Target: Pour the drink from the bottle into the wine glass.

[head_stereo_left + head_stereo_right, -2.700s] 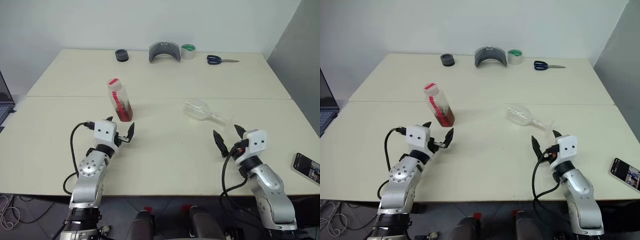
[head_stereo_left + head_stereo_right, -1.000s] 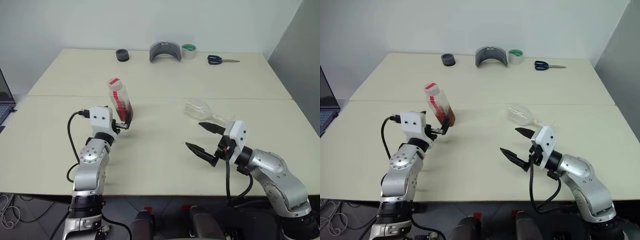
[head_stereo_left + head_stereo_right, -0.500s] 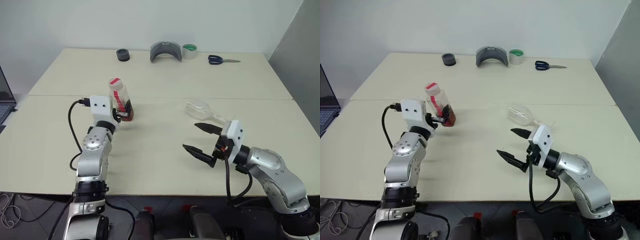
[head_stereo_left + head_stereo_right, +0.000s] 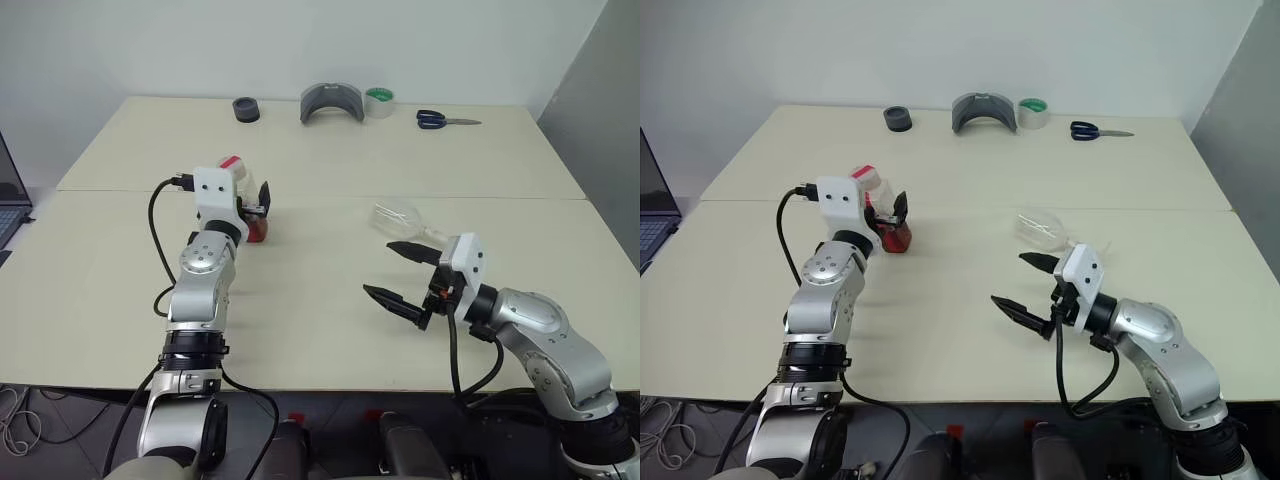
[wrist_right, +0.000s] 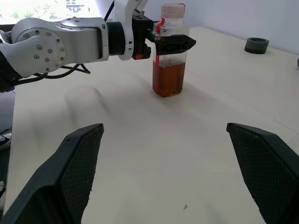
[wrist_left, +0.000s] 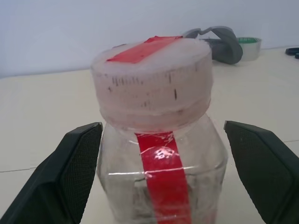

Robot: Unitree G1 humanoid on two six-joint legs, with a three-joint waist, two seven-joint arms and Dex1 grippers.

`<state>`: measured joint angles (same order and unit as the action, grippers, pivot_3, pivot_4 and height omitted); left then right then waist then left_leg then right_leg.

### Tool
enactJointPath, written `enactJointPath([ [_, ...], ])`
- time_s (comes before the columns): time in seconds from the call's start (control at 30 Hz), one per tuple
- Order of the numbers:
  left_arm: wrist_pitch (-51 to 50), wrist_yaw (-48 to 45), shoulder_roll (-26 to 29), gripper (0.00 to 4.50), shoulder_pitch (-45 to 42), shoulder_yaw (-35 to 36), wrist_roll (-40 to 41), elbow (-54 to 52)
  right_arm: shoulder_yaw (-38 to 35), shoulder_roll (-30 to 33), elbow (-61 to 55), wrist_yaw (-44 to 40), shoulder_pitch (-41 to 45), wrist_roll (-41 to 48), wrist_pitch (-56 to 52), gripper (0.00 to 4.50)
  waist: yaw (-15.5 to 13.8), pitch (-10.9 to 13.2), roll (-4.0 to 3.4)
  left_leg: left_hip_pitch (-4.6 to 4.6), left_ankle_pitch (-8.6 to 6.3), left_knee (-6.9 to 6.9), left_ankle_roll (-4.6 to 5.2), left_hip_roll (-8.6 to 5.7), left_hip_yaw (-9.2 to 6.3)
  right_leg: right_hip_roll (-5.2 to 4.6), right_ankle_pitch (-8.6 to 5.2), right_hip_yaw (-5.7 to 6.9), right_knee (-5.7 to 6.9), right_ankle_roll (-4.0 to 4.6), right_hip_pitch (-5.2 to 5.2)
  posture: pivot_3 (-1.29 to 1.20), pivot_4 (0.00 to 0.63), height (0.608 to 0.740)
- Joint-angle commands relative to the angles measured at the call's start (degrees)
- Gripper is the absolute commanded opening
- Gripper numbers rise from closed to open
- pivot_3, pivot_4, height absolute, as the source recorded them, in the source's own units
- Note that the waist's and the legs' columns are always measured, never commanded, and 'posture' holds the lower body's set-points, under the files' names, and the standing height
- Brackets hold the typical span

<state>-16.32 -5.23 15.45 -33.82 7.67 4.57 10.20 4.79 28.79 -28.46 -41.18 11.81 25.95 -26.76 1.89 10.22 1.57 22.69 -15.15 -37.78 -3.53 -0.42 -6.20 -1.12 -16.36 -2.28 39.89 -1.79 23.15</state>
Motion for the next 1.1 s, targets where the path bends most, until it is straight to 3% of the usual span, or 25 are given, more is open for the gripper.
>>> enactJointPath([
  [0.03, -0.61, 1.00, 0.13, 4.48, -1.41, -0.01, -0.81, -1.68, -0.16, 0.28, -2.20, -0.12, 0.96, 0.94, -0.40, 4.50, 0.00, 0.00, 0.00, 0.00, 0.00, 0.00, 0.00, 0.00, 0.00, 0.00, 0.00, 0.00, 0.00, 0.00, 0.00, 0.00, 0.150, 0.740],
  [0.33, -2.29, 2.46, 0.70, 4.48, -1.01, 0.40, -1.76, -1.85, -0.29, 0.29, -2.07, -0.23, 1.48, 0.91, -1.12, 4.50, 0.00, 0.00, 0.00, 0.00, 0.00, 0.00, 0.00, 0.00, 0.00, 0.00, 0.00, 0.00, 0.00, 0.00, 0.00, 0.00, 0.150, 0.740],
  [0.57, -1.94, 2.21, 0.39, 2.31, -0.83, 0.45, -1.31, -2.23, -0.40, 0.27, -2.01, -0.20, 1.83, 0.83, -1.17, 4.50, 0.00, 0.00, 0.00, 0.00, 0.00, 0.00, -0.01, 0.00, 0.00, -0.01, 0.00, 0.00, 0.00, 0.00, 0.00, 0.00, 0.150, 0.740],
  [0.63, -1.95, 2.10, 0.33, 1.94, -0.75, 0.42, -1.20, -2.38, -0.45, 0.29, -2.07, -0.20, 1.80, 0.82, -1.12, 4.50, 0.00, 0.00, 0.00, 0.00, 0.00, 0.00, -0.01, 0.01, 0.01, -0.01, 0.00, 0.00, 0.00, 0.00, 0.00, 0.00, 0.150, 0.740],
  [0.87, -0.35, -2.49, -0.43, 1.89, 0.16, 0.32, 2.46, -3.89, -1.37, 0.23, -2.66, 0.33, 1.76, 1.36, -1.36, 4.50, 0.00, 0.00, 0.00, 0.01, 0.00, 0.00, -0.01, 0.00, 0.00, -0.01, 0.00, 0.00, 0.00, 0.00, 0.01, 0.00, 0.150, 0.740],
  [1.1, 0.20, -26.05, 1.66, 1.87, 0.77, -6.92, 10.92, -7.72, -7.07, 2.11, -7.54, 3.51, 1.98, 6.81, -7.75, 4.50, -0.16, 0.00, 0.00, 0.10, 0.02, -0.05, -0.03, -0.03, -0.04, -0.03, 0.00, 0.04, -0.02, 0.00, 0.02, 0.00, 0.150, 0.740],
])
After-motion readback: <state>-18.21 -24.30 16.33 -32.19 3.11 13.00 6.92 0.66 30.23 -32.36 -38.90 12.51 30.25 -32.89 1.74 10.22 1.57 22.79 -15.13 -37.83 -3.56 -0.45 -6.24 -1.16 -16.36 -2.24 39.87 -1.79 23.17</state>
